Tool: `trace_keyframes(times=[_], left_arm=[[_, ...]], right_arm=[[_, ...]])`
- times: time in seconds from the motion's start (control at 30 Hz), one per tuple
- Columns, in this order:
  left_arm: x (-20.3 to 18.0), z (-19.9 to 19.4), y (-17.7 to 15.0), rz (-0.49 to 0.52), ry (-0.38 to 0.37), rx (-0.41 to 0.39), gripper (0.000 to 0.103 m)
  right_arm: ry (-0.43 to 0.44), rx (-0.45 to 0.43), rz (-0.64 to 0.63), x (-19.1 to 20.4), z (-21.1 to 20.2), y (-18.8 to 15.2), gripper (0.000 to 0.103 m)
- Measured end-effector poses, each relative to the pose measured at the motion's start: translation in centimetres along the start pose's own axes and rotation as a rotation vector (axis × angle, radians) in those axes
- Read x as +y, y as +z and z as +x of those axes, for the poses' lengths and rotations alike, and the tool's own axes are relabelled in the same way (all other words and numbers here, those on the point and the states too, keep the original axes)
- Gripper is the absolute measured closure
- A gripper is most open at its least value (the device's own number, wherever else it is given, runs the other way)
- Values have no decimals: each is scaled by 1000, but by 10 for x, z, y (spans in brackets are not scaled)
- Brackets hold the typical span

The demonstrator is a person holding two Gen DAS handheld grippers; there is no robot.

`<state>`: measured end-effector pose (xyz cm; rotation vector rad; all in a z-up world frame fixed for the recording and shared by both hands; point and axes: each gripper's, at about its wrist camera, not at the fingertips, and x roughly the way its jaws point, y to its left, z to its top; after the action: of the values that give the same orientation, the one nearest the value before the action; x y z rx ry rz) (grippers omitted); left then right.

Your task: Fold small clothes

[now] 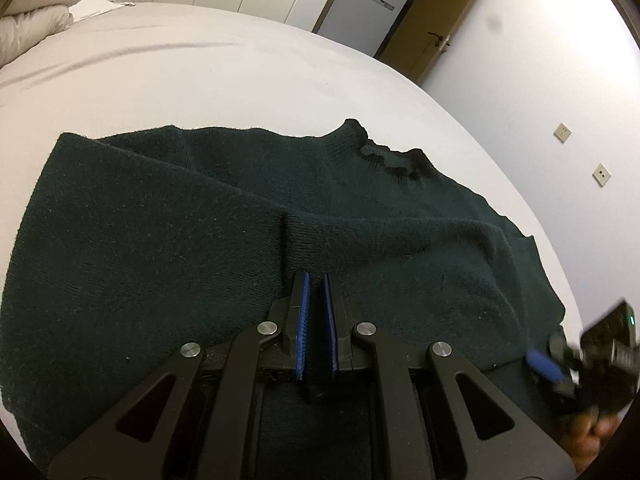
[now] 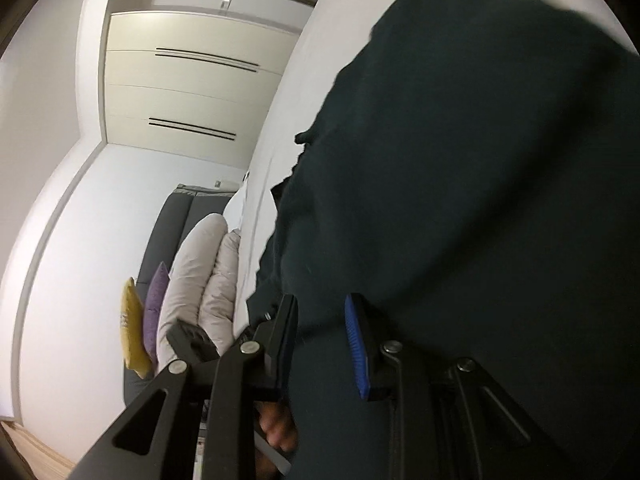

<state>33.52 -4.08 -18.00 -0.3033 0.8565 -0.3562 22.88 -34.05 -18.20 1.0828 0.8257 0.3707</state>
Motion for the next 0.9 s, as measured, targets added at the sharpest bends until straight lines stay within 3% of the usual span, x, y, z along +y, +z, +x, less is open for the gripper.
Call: trace_keyframes(times=[0.1, 0.27, 0.4, 0.57, 0.63, 0.73, 0.83, 0.9], left_arm=[[-4, 4, 1, 8, 10, -1, 94], [-6, 4, 0, 13, 14, -1, 94], [-6, 4, 0, 14, 16, -3, 94], [-7, 1, 0, 16, 27, -1, 94], [-9, -3, 0, 17, 44, 6, 94], [-11, -22, -5, 30, 128, 10, 90], [-7, -54, -20, 15, 156, 14, 89], [-3, -82, -38, 21, 163, 7, 74]], right_arm=[[-29, -19, -32, -2, -22, -18, 76], [4, -82, -20, -10, -44, -34, 76], [-46, -97, -51, -5, -47, -37, 76], [-59, -118, -67, 2, -52, -45, 58], [-64, -123, -64, 4, -56, -50, 56], [-83, -123, -70, 8, -68, -66, 48], [-110, -134, -116, 18, -82, -85, 35], [-139, -130, -153, 26, -88, -97, 30]])
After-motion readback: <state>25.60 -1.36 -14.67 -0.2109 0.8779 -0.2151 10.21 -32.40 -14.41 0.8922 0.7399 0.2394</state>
